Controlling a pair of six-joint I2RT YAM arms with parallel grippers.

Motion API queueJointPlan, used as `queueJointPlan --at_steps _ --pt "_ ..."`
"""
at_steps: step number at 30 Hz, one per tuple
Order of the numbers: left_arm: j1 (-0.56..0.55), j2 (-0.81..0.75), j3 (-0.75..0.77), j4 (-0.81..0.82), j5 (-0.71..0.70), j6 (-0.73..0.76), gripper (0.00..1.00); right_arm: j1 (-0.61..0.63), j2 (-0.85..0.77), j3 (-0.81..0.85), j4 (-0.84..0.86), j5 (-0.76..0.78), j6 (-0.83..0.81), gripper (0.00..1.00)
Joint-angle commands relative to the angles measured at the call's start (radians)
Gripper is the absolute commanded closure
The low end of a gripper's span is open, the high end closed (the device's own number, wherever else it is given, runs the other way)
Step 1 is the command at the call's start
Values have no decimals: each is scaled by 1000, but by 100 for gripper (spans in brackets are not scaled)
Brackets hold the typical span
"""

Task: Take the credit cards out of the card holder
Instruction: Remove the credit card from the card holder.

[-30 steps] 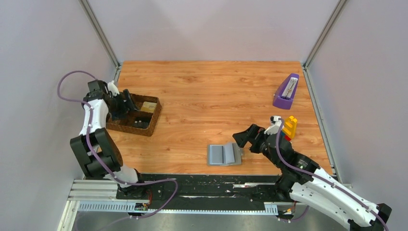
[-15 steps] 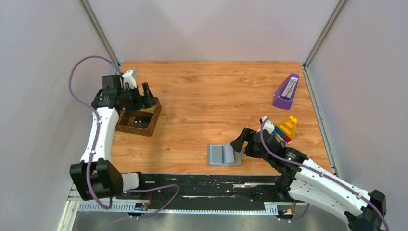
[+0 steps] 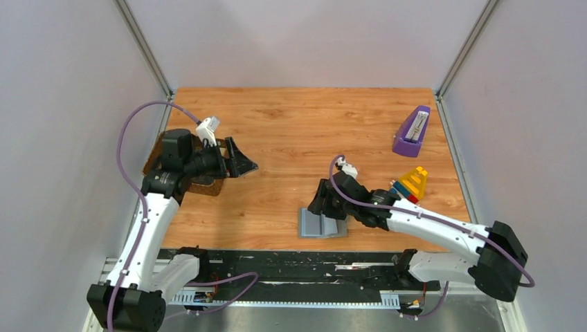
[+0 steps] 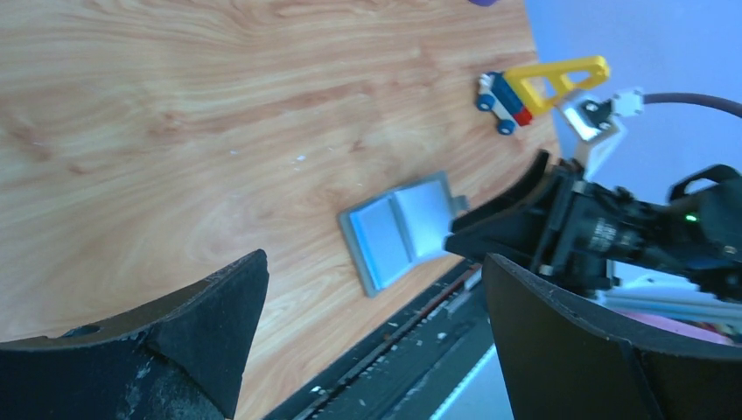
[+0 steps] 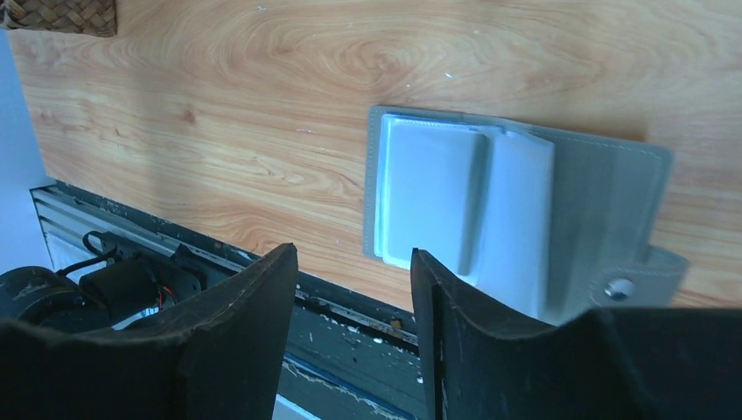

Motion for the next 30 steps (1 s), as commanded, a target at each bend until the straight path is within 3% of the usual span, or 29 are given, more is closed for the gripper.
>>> queueJointPlan --at_steps 1,10,15,20,30 --pt "0 12 -66 160 174 -163 0 10 104 71 60 -9 15 48" --pt "0 34 -247 356 259 -243 0 14 310 107 33 32 29 41" --pt "0 24 -258 270 192 -153 0 42 410 147 -13 59 49 34" --pt "-1 31 -247 162 122 -66 1 82 476 181 -59 109 58 34" --pt "-20 47 -236 147 92 -61 6 118 559 234 -156 201 81 37"
